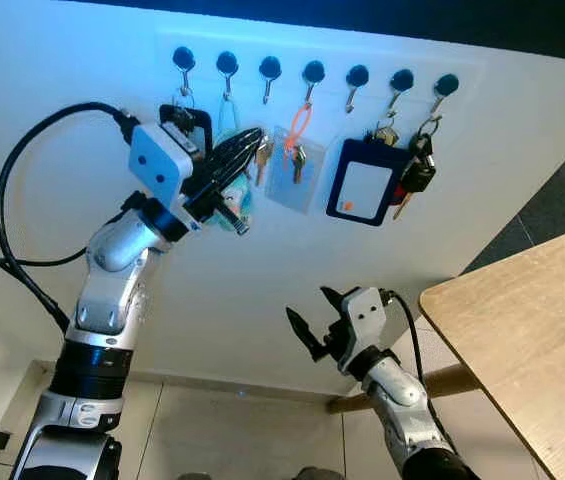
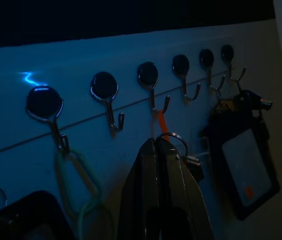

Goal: Hang keys on a hook

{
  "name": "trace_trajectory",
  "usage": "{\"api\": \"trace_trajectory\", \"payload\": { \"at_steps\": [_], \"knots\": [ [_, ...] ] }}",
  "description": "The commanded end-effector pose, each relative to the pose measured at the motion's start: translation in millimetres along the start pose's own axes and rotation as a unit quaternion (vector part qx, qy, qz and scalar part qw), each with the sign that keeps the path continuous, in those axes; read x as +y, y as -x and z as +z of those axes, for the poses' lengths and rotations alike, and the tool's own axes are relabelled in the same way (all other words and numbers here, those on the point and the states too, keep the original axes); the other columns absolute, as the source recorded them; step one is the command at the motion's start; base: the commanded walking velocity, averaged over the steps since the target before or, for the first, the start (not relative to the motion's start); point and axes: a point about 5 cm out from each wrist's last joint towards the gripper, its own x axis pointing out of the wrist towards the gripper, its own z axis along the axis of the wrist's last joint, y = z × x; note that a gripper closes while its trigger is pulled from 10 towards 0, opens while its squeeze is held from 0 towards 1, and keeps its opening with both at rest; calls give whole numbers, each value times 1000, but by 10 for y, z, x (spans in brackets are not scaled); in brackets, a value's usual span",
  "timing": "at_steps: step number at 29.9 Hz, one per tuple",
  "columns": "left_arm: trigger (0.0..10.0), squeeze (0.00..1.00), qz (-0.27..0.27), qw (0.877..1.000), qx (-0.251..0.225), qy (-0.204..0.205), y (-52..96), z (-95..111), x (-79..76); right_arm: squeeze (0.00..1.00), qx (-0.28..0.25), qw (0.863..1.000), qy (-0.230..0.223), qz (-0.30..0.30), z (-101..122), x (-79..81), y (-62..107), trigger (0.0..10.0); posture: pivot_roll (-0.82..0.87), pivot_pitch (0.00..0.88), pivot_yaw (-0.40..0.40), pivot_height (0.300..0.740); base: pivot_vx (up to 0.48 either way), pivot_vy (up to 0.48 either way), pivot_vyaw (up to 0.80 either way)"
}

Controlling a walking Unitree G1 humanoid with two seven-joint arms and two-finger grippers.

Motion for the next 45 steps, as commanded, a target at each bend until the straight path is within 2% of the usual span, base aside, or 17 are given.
{"api": "trace_trajectory", "payload": {
  "at_steps": [1,4,11,26,39,45],
  "knots": [
    [10000,0,-20,1000,-7,3,-53,51,-41,0,1,1000,-3,8,4,31,6,10000,83,50,-72,740,0,0,0],
    [10000,0,-46,999,-6,10,-121,81,-92,0,-11,1000,1,18,81,63,-29,10000,83,44,-70,740,0,0,0],
    [10000,0,-62,998,-5,12,-253,114,-97,0,-22,999,8,30,163,101,-73,10000,81,41,-69,740,0,0,0],
    [10000,0,-7,999,11,-30,-392,87,125,0,-81,996,19,43,534,146,-181,10000,69,48,-64,740,0,0,0],
    [10000,0,35,998,2,-43,-364,109,276,0,-78,996,19,49,587,167,-173,10000,73,56,-71,740,0,0,0],
    [10000,0,50,998,-18,-21,-277,124,335,0,-78,996,18,50,594,173,-174,10000,75,57,-71,740,0,0,0]
  ]
}}
